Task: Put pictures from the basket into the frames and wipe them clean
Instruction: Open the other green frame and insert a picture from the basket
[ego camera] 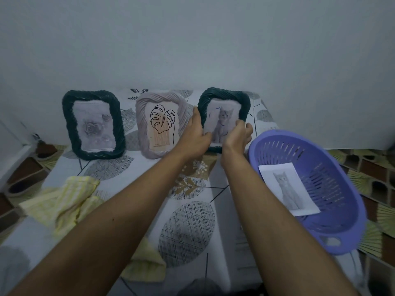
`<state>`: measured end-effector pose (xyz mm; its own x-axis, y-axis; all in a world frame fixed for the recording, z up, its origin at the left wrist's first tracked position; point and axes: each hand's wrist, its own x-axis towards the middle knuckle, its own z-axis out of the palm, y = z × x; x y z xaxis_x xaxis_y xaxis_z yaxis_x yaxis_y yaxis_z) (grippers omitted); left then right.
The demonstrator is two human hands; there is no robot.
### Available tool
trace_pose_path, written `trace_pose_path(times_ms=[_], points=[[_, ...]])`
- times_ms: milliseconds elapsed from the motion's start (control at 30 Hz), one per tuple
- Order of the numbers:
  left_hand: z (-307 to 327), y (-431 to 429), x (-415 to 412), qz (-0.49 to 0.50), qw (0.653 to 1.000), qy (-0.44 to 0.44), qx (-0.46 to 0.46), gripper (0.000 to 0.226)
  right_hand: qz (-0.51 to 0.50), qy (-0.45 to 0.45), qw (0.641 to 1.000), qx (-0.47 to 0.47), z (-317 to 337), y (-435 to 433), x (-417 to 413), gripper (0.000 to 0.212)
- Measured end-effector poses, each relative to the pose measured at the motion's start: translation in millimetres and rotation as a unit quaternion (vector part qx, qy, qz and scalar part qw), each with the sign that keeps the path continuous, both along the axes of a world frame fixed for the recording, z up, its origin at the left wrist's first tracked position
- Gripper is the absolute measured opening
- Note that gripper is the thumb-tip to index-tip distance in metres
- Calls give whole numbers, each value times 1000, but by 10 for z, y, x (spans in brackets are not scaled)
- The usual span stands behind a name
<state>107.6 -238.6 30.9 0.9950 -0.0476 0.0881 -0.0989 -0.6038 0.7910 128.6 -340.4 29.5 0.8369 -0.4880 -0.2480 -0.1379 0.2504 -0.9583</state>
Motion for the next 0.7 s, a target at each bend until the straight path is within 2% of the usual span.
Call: trace_pose_path(times_ms=[300, 433, 633, 700], points=[[254, 136, -491, 3, 998, -55, -21, 70, 9, -15, 1000, -22, 212, 23, -565, 51], [291, 251, -774, 14, 996, -79, -36, 63, 28, -3, 1000, 11, 242, 90, -927, 63], [301, 440, -1258, 31, 991, -84, -104, 58, 91, 33, 995, 15, -284, 124, -1082, 65], [288, 500, -1400, 38, 989, -58, -132, 56, 108, 51, 993, 13, -218, 162, -1314, 54]])
